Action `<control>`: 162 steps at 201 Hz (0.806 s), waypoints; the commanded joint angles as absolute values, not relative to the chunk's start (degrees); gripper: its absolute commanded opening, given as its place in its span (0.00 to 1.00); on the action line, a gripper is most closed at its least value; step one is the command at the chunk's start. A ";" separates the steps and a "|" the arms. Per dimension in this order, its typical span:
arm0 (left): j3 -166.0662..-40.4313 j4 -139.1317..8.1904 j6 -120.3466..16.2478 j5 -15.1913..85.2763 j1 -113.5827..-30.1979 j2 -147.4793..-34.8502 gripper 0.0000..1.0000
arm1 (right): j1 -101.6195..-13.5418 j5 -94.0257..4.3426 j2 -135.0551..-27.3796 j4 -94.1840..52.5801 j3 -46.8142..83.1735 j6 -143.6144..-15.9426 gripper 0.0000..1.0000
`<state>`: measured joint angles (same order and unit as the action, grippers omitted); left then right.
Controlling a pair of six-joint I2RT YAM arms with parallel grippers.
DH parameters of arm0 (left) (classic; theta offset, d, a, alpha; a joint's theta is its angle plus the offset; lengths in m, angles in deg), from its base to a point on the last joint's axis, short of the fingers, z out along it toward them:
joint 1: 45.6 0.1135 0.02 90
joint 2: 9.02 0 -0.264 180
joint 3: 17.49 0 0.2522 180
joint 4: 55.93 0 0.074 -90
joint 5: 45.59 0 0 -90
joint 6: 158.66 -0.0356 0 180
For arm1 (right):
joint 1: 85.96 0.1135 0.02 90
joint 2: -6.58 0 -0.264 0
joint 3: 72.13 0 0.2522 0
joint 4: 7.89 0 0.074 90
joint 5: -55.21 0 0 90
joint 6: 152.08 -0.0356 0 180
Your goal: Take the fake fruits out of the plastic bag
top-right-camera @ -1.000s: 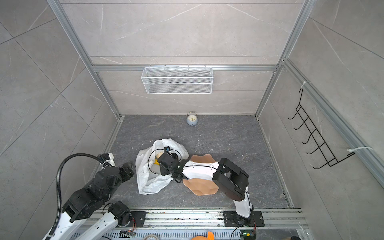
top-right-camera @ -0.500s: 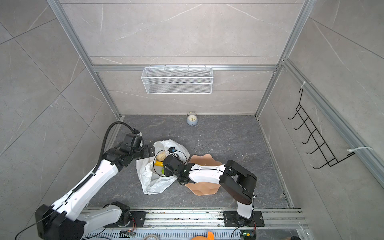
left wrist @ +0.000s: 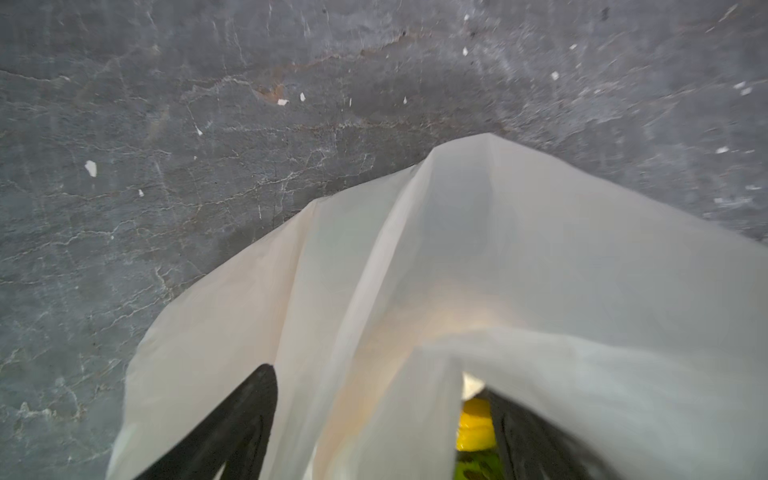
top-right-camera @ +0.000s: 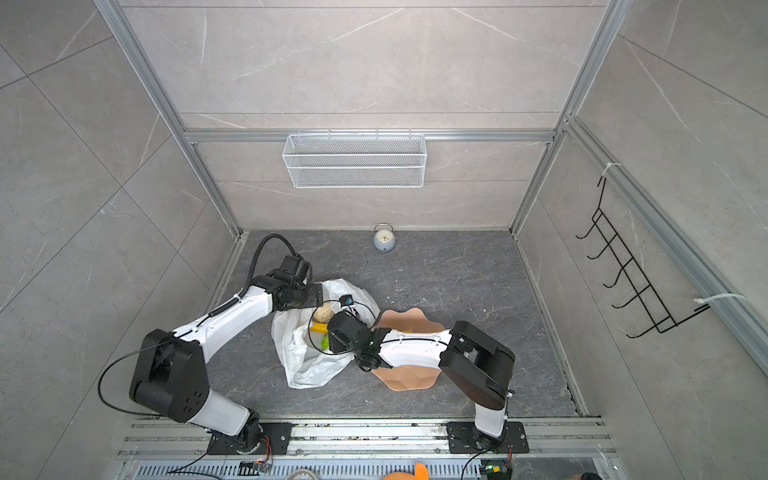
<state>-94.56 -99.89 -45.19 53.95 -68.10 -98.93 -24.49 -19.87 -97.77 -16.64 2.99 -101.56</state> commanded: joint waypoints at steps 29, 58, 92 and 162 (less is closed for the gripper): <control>-95.72 -98.49 -45.34 59.51 -67.58 -97.70 0.38 | -24.37 -17.83 -96.45 -16.88 3.71 -101.42 0.61; -91.29 -94.90 -44.78 61.30 -67.09 -91.04 0.12 | -25.08 -17.47 -97.84 -18.19 5.74 -100.45 0.61; -84.38 -91.12 -42.42 60.63 -67.06 -80.56 0.00 | -26.03 -15.93 -98.98 -19.59 8.31 -97.88 0.61; -68.41 -90.51 -38.52 68.89 -67.10 -50.78 0.00 | -32.11 -19.66 -110.20 -21.53 23.90 -89.67 0.61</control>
<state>-69.86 -91.32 -40.60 63.83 -67.29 -56.70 -30.85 -18.47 -104.64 -18.93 16.13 -94.79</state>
